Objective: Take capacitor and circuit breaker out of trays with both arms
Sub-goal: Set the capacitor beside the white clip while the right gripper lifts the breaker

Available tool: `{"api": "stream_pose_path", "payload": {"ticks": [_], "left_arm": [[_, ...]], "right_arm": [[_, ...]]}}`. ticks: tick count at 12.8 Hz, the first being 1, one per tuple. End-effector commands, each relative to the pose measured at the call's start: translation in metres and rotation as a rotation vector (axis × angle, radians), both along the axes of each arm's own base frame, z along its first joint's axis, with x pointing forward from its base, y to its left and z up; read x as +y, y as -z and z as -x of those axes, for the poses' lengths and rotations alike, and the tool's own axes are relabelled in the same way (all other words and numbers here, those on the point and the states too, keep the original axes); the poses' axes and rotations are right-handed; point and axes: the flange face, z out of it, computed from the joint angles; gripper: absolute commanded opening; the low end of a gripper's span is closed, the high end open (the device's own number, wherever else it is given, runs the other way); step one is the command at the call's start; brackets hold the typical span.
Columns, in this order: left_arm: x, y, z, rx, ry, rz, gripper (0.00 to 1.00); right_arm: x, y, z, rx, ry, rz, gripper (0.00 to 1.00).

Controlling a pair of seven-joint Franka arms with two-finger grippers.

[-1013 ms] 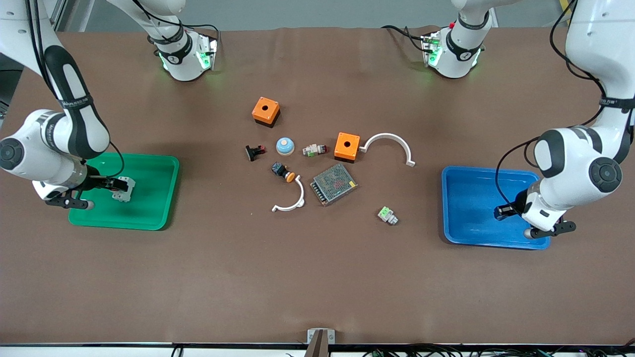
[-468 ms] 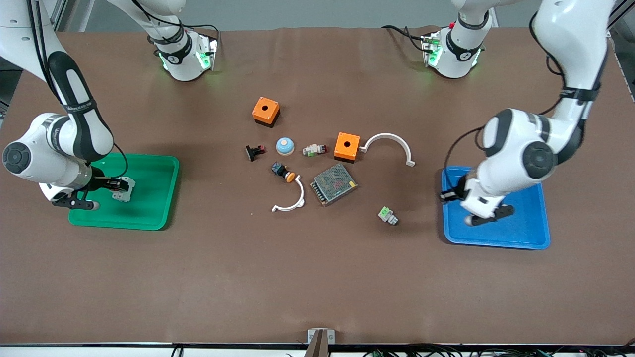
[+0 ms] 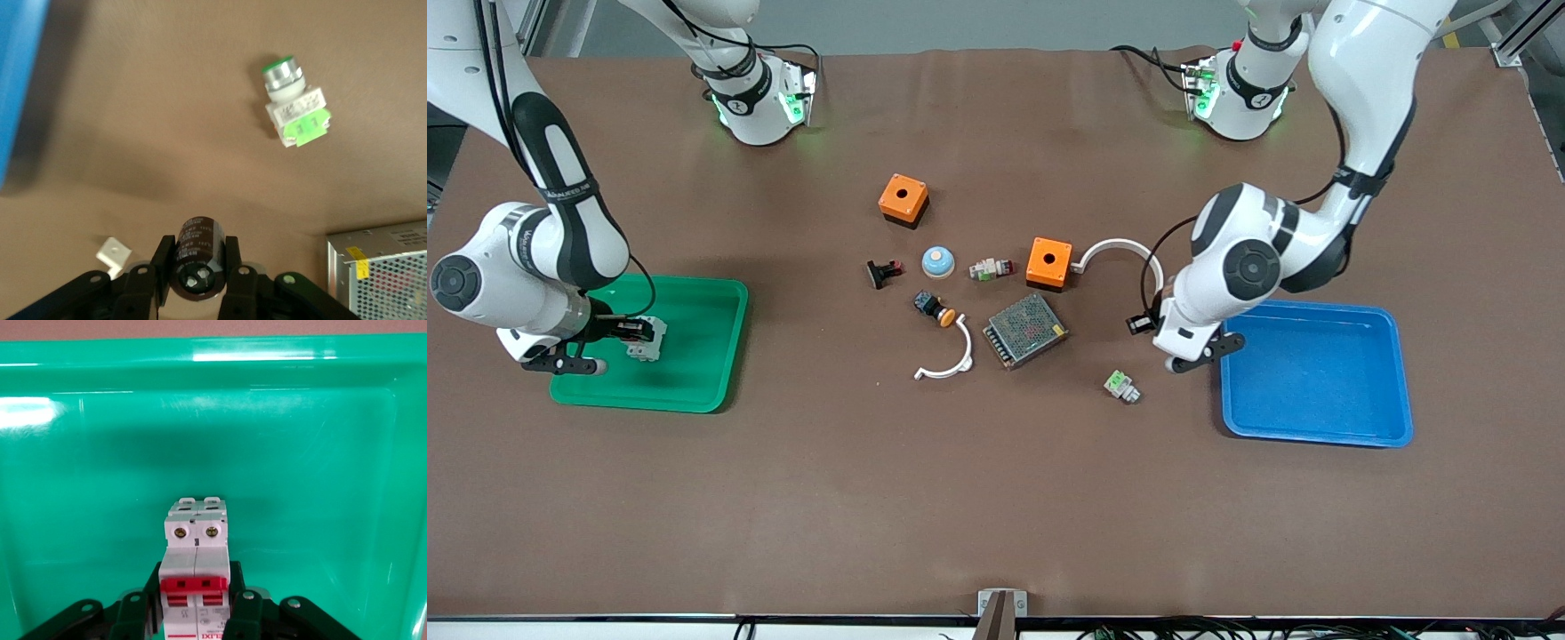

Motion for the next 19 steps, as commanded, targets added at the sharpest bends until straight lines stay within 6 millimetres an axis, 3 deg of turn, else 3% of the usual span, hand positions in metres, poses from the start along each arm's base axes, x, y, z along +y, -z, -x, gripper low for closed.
{"api": "stream_pose_path", "payload": {"ticks": [1,4,5,6,8,10,12,14,17,18,19], "left_arm": [[-0.011,0.015,0.022,-0.018,-0.016,-0.019,0.0],[-0.018,0.033,0.028,0.017,-0.025,-0.024,0.03],[-0.022,0.035,0.03,0.021,-0.028,-0.025,0.13],[-0.023,0.04,0.031,0.032,-0.048,-0.028,0.24],[-0.029,0.044,0.031,0.039,-0.052,-0.026,0.36],[-0.029,0.047,0.028,0.042,-0.058,-0.023,0.38],[-0.028,0.037,0.024,0.033,-0.064,-0.025,0.59],[-0.026,0.021,0.013,0.01,-0.068,-0.021,0.64],[-0.022,-0.026,-0.02,0.0,-0.079,-0.028,0.83],[-0.016,-0.045,-0.034,-0.008,-0.09,-0.029,1.0],[-0.005,-0.066,-0.05,-0.037,-0.088,-0.051,1.0]], "right_arm": [[0.001,-0.023,-0.002,0.032,-0.023,-0.013,0.08],[0.044,-0.097,-0.038,0.056,-0.044,-0.007,0.08],[0.068,-0.118,-0.053,0.057,-0.012,0.007,0.08],[0.1,-0.138,-0.069,0.037,0.035,0.025,0.08],[0.166,-0.166,-0.088,-0.022,0.144,-0.014,0.07],[0.23,-0.163,-0.094,-0.032,0.163,-0.096,0.07],[0.284,-0.153,-0.092,-0.048,0.177,-0.095,0.07],[0.337,-0.133,-0.084,-0.045,0.163,-0.088,0.07],[0.397,-0.083,-0.071,-0.022,0.141,-0.067,0.07],[0.411,-0.071,-0.065,-0.013,0.119,-0.062,0.07],[0.424,-0.063,-0.06,-0.009,0.098,-0.057,0.07]]}}
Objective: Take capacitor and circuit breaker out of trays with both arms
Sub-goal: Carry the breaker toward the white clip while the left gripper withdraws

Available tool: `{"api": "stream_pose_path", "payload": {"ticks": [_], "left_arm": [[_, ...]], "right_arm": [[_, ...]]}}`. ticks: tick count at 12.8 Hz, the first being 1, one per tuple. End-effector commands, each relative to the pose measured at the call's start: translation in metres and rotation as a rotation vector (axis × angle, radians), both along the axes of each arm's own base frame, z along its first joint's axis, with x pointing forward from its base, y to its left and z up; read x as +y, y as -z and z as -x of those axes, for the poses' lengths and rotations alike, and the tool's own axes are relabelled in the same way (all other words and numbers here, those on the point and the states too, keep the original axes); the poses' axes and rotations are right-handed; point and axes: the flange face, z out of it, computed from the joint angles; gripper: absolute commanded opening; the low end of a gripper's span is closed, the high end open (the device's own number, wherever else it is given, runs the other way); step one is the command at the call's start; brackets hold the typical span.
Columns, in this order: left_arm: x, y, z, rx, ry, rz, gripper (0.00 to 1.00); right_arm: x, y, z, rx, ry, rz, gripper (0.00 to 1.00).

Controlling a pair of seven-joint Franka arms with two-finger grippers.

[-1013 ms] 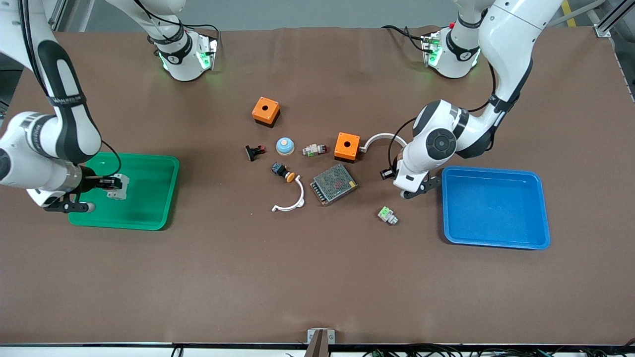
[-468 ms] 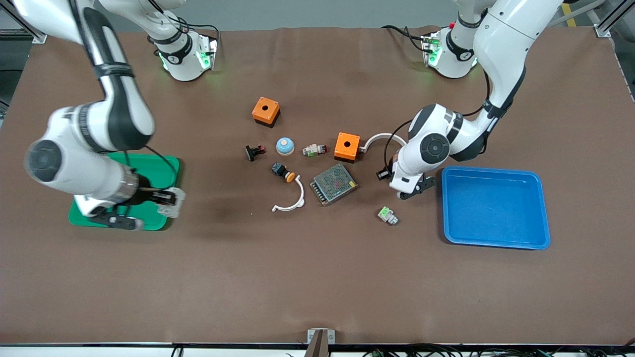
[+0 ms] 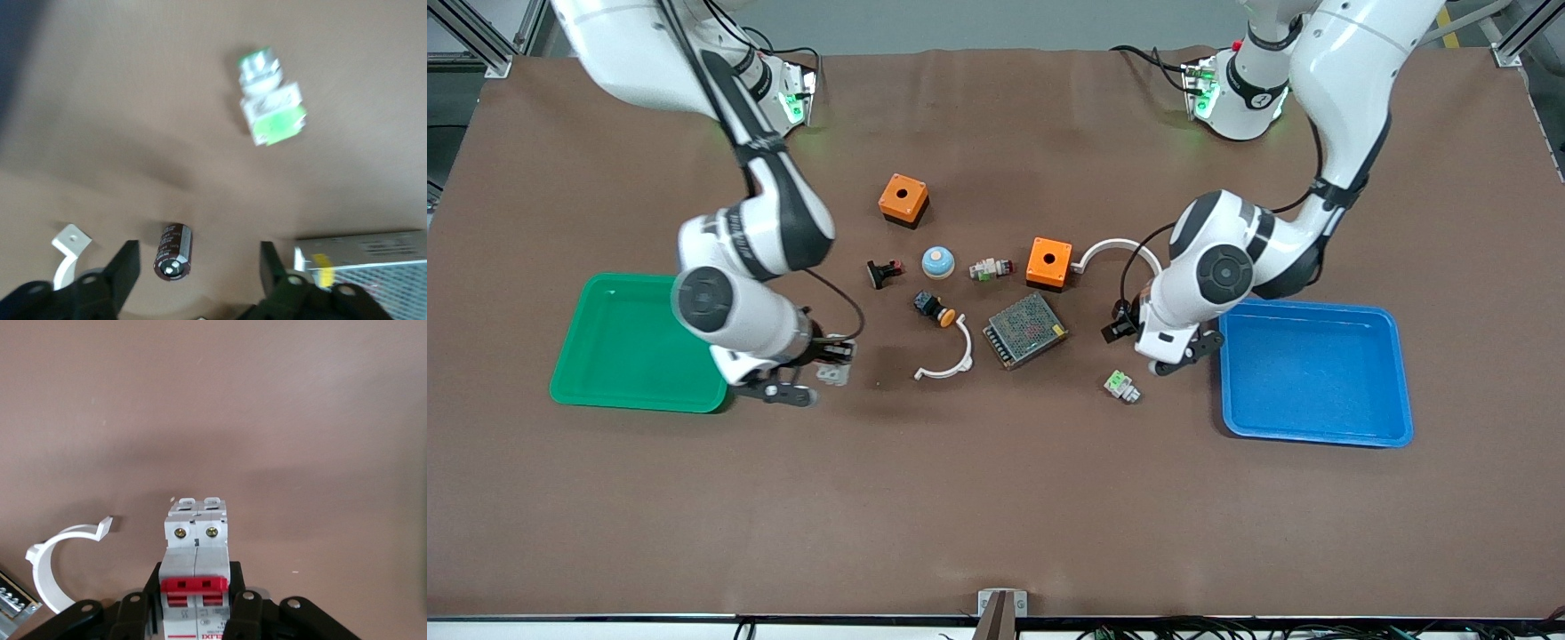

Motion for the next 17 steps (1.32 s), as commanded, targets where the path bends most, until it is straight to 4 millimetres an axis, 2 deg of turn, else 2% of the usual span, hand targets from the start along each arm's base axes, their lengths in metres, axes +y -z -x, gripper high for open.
{"api": "stream_pose_path", "payload": {"ticks": [1,2,4,7,8,10,12,13,14,15,16,17], "left_arm": [[0.024,-0.064,-0.037,-0.072,0.008,-0.08,1.0],[0.029,-0.086,-0.048,-0.102,0.018,-0.107,1.0],[0.061,-0.123,-0.075,-0.147,-0.006,-0.138,1.0],[0.106,-0.171,-0.103,-0.226,-0.048,-0.127,1.0],[0.11,-0.192,-0.103,-0.251,-0.004,-0.128,1.0],[0.135,-0.23,-0.101,-0.244,0.025,-0.154,1.0],[0.144,-0.258,-0.093,-0.193,0.12,-0.171,1.0],[0.146,-0.261,-0.09,-0.176,0.136,-0.177,1.0],[0.147,-0.277,-0.081,-0.176,0.134,-0.191,1.0],[0.148,-0.303,-0.07,-0.202,0.131,-0.205,1.0],[0.148,-0.318,-0.062,-0.219,0.128,-0.215,1.0],[0.158,-0.331,-0.054,-0.214,0.13,-0.224,1.0]], "right_arm": [[0.032,0.013,0.007,0.001,-0.03,-0.001,0.07],[0.046,0.019,0.013,-0.006,-0.054,0.0,0.08],[0.063,0.033,0.019,-0.012,-0.08,0.001,0.08],[0.069,0.054,0.021,0.0,-0.096,0.016,0.08],[0.068,0.061,0.022,0.007,-0.098,0.022,0.09],[0.068,0.067,0.021,-0.002,-0.104,0.028,0.1],[0.068,0.07,0.021,0.0,-0.105,0.031,0.13],[0.067,0.07,0.021,0.001,-0.105,0.031,0.32],[0.067,0.069,0.02,-0.002,-0.11,0.033,0.84],[0.067,0.065,0.02,-0.007,-0.117,0.037,0.99],[0.071,0.054,0.018,-0.018,-0.123,0.035,1.0],[0.069,0.035,0.017,-0.02,-0.122,0.032,1.0]]}}
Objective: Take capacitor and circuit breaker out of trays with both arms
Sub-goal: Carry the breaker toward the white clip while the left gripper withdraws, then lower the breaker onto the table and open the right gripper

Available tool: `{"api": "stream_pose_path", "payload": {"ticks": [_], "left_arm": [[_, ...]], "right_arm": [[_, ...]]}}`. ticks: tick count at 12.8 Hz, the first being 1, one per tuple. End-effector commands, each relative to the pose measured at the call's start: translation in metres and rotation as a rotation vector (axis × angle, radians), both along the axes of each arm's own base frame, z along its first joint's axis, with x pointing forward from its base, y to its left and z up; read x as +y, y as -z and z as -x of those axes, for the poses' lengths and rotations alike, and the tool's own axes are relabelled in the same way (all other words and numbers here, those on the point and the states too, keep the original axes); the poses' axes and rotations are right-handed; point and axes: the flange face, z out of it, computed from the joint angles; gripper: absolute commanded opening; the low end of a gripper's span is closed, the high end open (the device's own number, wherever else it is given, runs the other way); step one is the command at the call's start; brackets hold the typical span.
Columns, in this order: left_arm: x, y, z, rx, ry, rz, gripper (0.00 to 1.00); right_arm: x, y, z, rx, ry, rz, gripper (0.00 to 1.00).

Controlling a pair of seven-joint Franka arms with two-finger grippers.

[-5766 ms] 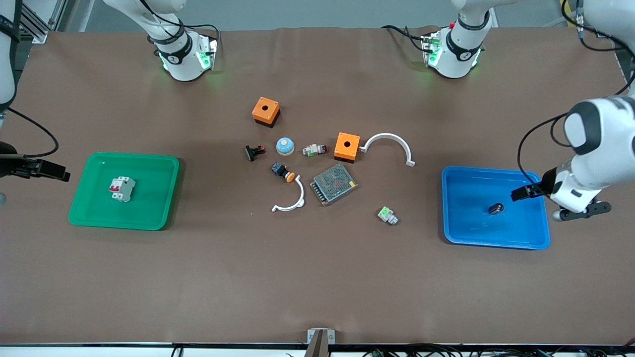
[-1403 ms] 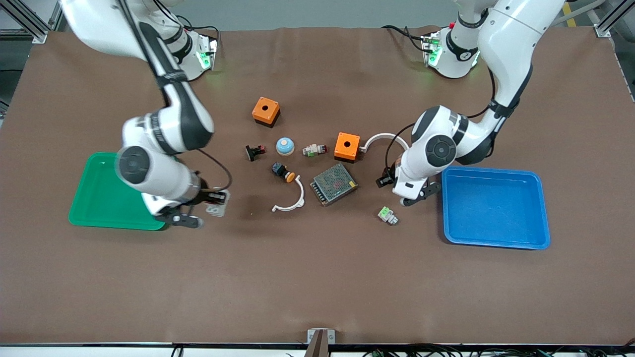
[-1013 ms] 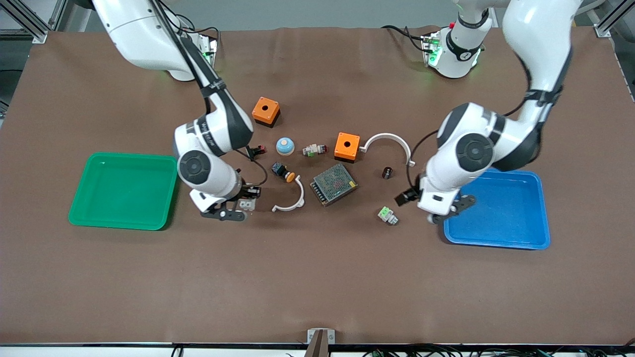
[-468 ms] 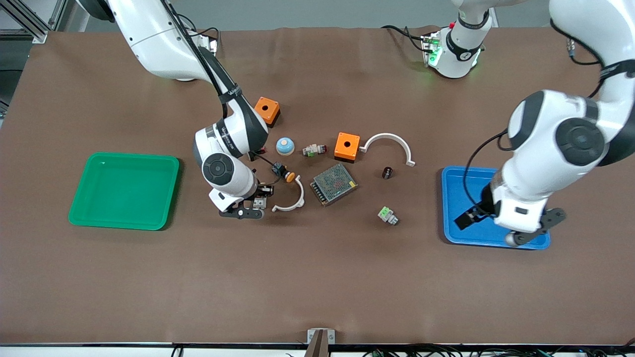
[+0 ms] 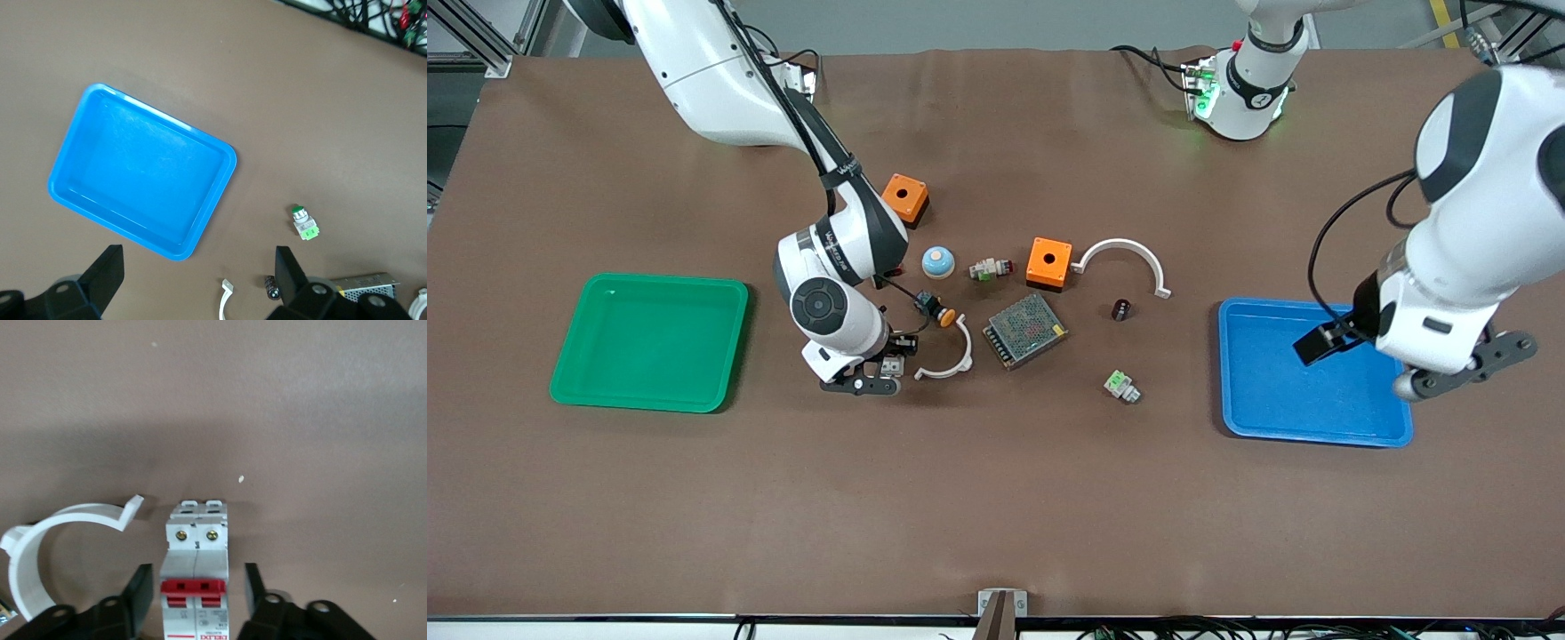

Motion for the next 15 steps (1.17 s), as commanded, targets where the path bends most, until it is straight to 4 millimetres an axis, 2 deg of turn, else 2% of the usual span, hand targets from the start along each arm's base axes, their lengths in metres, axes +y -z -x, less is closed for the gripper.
{"api": "stream_pose_path", "payload": {"ticks": [1,2,3,5,7,8,10,11,12,14,15], "left_arm": [[0.014,-0.042,0.03,0.01,0.066,-0.056,1.0],[0.017,-0.05,0.036,0.022,0.146,-0.057,1.0],[0.035,-0.067,0.049,0.031,0.215,-0.077,1.0],[0.064,-0.083,0.071,0.082,0.272,-0.051,1.0],[0.092,-0.09,0.091,0.107,0.298,-0.031,1.0],[0.103,-0.092,0.1,0.114,0.321,-0.025,1.0],[0.115,-0.096,0.119,0.115,0.309,-0.023,1.0],[0.12,-0.097,0.121,0.119,0.302,-0.015,1.0],[0.126,-0.097,0.124,0.129,0.29,0.013,1.0],[0.134,-0.102,0.127,0.116,0.275,0.039,1.0],[0.133,-0.103,0.129,0.116,0.276,0.038,1.0]], "right_arm": [[-0.003,-0.062,-0.004,-0.008,-0.015,0.008,1.0],[-0.011,-0.095,-0.003,0.018,-0.017,0.023,1.0],[-0.027,-0.133,-0.002,0.019,-0.023,0.055,1.0],[-0.062,-0.199,0.004,0.013,-0.005,0.093,1.0],[-0.114,-0.256,0.011,0.021,-0.064,0.076,1.0],[-0.148,-0.281,0.014,0.023,-0.133,0.057,1.0],[-0.197,-0.32,0.022,0.005,-0.157,0.046,1.0],[-0.221,-0.339,0.03,0.0,-0.144,0.063,1.0],[-0.24,-0.354,0.036,-0.012,-0.132,0.086,1.0],[-0.267,-0.369,0.042,-0.009,-0.09,0.101,1.0],[-0.291,-0.391,0.051,-0.038,-0.074,0.093,1.0]]}}
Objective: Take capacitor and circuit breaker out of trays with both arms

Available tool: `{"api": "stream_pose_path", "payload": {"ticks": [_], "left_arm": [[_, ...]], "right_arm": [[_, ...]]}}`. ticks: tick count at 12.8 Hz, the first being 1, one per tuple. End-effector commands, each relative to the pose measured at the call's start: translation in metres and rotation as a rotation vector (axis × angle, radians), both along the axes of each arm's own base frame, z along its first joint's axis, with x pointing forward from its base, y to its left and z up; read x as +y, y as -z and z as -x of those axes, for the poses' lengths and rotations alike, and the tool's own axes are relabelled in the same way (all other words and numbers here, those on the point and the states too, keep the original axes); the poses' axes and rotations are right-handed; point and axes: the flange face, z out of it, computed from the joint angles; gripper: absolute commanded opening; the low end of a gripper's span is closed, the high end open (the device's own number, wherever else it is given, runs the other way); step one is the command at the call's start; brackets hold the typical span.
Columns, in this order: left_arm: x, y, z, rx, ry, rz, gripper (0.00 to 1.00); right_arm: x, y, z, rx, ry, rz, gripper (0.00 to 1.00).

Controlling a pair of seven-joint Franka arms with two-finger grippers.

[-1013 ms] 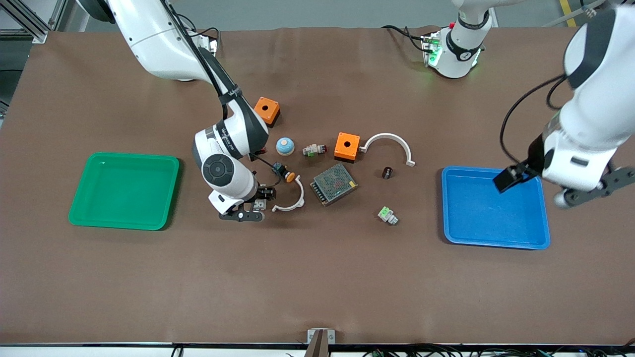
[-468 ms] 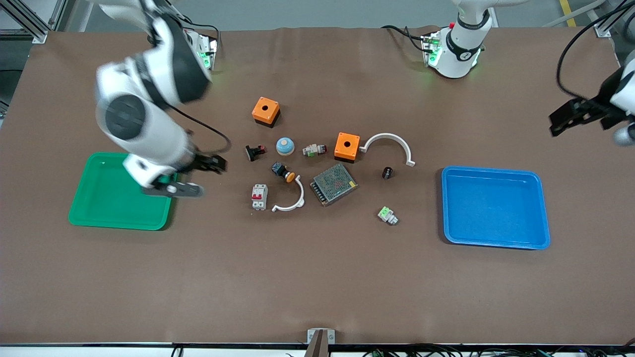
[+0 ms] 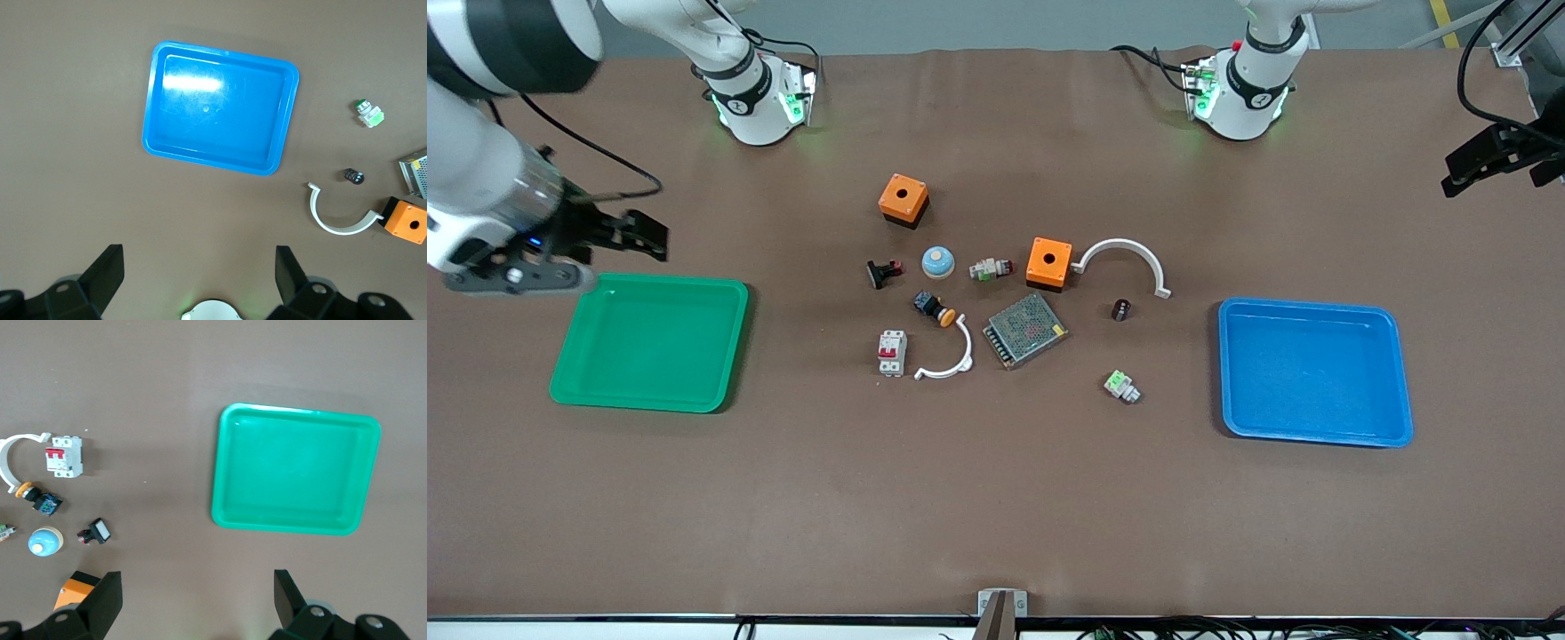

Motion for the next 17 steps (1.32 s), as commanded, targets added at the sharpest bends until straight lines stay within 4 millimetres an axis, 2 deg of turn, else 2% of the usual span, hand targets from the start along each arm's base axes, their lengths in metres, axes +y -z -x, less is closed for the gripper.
{"api": "stream_pose_path", "payload": {"ticks": [1,2,3,7,8,11,14,17], "left_arm": [[-0.001,-0.004,0.009,0.0,0.015,0.02,1.0],[-0.001,-0.002,0.005,-0.006,0.016,0.02,1.0],[-0.004,-0.002,0.004,-0.015,0.021,0.02,1.0],[-0.016,0.002,-0.001,-0.022,0.046,0.02,1.0],[-0.028,0.0,-0.001,-0.031,0.067,0.02,1.0],[-0.037,-0.008,0.001,-0.052,0.082,0.052,1.0],[-0.036,-0.007,0.003,-0.039,0.072,0.049,1.0],[-0.039,0.004,-0.003,-0.019,0.07,0.049,1.0]], "right_arm": [[-0.051,-0.03,0.022,-0.036,-0.032,-0.001,1.0],[-0.072,-0.033,0.025,-0.029,-0.066,-0.014,1.0],[-0.083,-0.036,0.026,-0.032,-0.059,-0.021,1.0],[-0.086,-0.074,0.025,-0.113,-0.069,0.0,1.0],[-0.089,-0.074,0.024,-0.115,-0.068,0.002,1.0],[-0.087,-0.073,0.023,-0.11,-0.066,-0.001,1.0],[-0.093,-0.074,0.024,-0.116,-0.052,-0.028,1.0],[-0.096,-0.073,0.024,-0.107,-0.048,-0.034,1.0]]}}
